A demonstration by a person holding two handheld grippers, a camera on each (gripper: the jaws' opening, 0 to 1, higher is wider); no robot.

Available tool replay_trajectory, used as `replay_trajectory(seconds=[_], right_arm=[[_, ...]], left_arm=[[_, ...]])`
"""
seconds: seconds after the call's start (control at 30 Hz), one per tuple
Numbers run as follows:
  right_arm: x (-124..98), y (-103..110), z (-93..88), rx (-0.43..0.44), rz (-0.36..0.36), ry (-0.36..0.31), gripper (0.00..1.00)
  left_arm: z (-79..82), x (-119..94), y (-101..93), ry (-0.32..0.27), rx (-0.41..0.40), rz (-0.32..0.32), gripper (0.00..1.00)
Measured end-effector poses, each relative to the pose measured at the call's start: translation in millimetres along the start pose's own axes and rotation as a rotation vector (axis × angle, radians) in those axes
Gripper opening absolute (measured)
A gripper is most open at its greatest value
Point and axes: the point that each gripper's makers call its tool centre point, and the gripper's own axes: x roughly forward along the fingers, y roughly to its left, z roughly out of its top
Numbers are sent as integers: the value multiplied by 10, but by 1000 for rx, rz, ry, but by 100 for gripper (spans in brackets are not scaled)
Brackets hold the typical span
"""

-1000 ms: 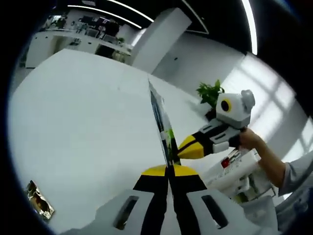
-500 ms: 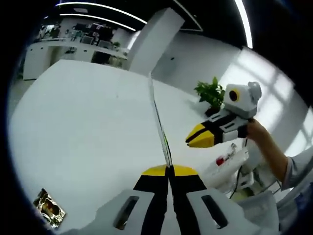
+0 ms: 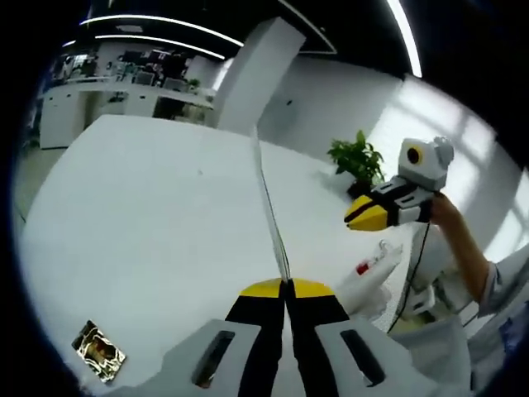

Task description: Arrange the skincare products in the storage area until every visible bottle or jar stands upright without overlapping.

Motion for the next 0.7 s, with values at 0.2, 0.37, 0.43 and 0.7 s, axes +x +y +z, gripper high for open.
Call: replay_trajectory(seconds=[0.2,0.37,0.43,0.7], right_arm=[[-222,23,-24,-9,-38,-21,5],[-396,111,-126,-9,-69,-27,6],[-468,146,-166,-7,-78,-29,6],[-685,248,-295,8,-124,-32,6]], left_arm=[[-42,-96,-52,-2,14,5,0],[-80,-185,-73,-5,14,8,0],[-101,-223,-85,-4,13,9,0],[-209,-310,-116,6,10,16,0]])
